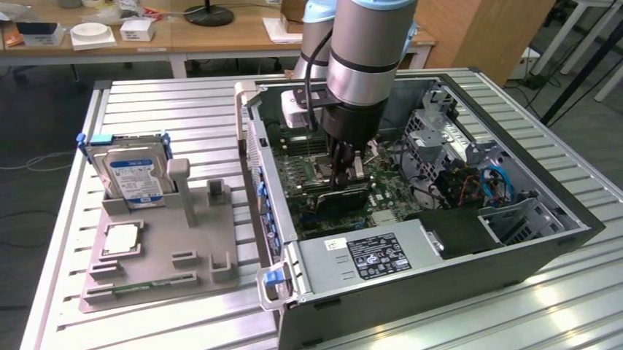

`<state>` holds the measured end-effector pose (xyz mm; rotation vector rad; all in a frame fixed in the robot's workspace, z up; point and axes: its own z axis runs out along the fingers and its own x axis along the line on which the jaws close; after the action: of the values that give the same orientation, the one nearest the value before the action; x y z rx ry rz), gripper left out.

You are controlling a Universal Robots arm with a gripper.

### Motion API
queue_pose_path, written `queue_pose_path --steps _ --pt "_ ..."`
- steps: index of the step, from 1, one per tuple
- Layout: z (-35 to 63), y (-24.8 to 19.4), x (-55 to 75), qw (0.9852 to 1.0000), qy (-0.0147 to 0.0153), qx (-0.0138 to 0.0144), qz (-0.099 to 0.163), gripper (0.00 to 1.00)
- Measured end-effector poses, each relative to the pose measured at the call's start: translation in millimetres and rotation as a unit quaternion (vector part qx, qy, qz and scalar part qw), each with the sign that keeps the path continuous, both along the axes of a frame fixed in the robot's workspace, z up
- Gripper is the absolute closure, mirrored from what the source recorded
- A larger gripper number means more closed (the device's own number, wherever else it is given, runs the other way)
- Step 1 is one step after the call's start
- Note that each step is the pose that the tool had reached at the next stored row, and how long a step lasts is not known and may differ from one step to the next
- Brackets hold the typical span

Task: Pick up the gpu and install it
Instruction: 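Press down on the gpu until it lock into place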

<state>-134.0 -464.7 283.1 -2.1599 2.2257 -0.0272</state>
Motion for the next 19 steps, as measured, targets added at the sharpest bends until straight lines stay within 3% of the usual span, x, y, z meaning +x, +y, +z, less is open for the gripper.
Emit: queue_pose_path --steps 3,11,16,19 --pt "-0.7 0.0 -0.1 1.0000 -0.0015 -0.0004 0.000 0.89" --pt "-14.2 -0.1 1.1 1.0000 -0.0017 -0.0005 -0.002 0.89" --pt "-22.2 -0.2 1.1 1.0000 -0.0057 -0.0007 -0.002 0.89" --pt "-23.6 -0.2 1.0 1.0000 -0.0059 -0.0008 -0.002 0.89"
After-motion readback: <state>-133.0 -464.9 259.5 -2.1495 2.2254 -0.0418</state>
